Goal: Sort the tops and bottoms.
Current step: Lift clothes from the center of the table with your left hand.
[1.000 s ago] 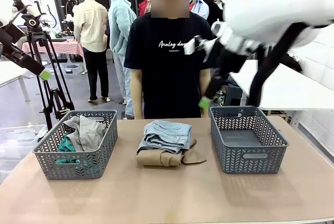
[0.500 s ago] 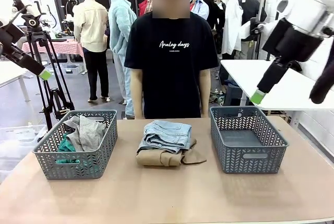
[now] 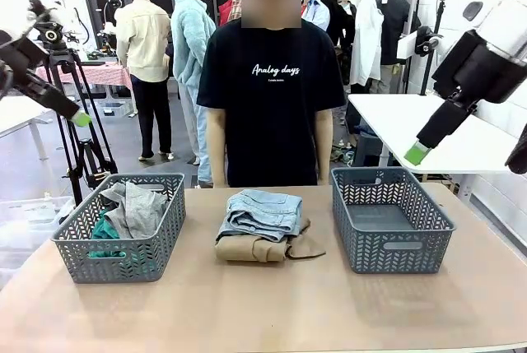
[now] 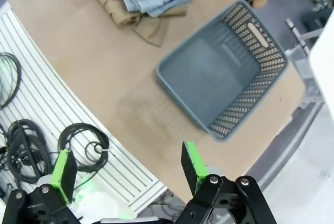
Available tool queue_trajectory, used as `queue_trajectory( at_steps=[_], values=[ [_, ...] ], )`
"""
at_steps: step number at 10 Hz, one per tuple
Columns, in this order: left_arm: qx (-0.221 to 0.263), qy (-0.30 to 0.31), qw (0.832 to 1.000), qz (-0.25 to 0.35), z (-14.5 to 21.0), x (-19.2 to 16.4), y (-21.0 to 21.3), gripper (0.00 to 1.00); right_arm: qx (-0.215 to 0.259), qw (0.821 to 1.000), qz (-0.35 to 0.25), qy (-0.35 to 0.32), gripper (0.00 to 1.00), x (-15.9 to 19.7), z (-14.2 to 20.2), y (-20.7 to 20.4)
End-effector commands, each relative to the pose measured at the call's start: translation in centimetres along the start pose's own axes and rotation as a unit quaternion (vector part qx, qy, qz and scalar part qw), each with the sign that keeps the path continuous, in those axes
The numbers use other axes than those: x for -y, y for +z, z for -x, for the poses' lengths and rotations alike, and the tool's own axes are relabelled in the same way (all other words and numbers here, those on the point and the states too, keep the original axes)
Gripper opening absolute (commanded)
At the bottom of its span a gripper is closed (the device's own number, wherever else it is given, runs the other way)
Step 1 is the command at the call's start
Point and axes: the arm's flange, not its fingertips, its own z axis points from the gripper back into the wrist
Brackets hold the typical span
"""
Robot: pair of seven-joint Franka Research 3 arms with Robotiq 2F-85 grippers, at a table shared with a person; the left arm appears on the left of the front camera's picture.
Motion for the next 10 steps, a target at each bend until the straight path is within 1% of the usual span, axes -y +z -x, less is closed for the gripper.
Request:
queue_trajectory(
  at_steps=[1, 3, 4, 5, 6, 8, 9, 10],
  values=[
    [0.020, -0.040, 0.997, 0.068, -4.8, 2.0, -4.4, 0.86, -0.014, 1.000, 0.002, 0.005, 1.00, -0.2, -0.4, 0.2],
    [0.009, -0.053, 0.997, 0.055, -9.4, 4.2, -7.4, 0.86, -0.014, 1.000, 0.002, 0.005, 1.00, -0.2, -0.4, 0.2],
    [0.002, -0.042, 0.996, 0.077, -11.0, 4.9, -9.5, 0.86, -0.014, 1.000, 0.002, 0.005, 1.00, -0.2, -0.4, 0.2],
    [-0.016, -0.042, 0.995, 0.089, -12.2, 6.3, -11.5, 0.86, -0.014, 1.000, 0.002, 0.005, 1.00, -0.2, -0.4, 0.2],
    [-0.044, -0.049, 0.994, 0.091, -13.4, 7.7, -14.3, 0.86, -0.014, 1.000, 0.002, 0.005, 1.00, -0.2, -0.4, 0.2],
    [-0.078, -0.044, 0.991, 0.104, -14.6, 9.3, -18.3, 0.86, -0.014, 1.000, 0.002, 0.005, 1.00, -0.2, -0.4, 0.2],
    [-0.090, -0.042, 0.990, 0.103, -14.5, 9.4, -19.3, 0.86, -0.014, 1.000, 0.002, 0.005, 1.00, -0.2, -0.4, 0.2],
    [-0.117, -0.071, 0.988, 0.078, -12.8, 7.1, -19.2, 0.86, -0.014, 1.000, 0.002, 0.005, 1.00, -0.2, -0.4, 0.2]
  ],
)
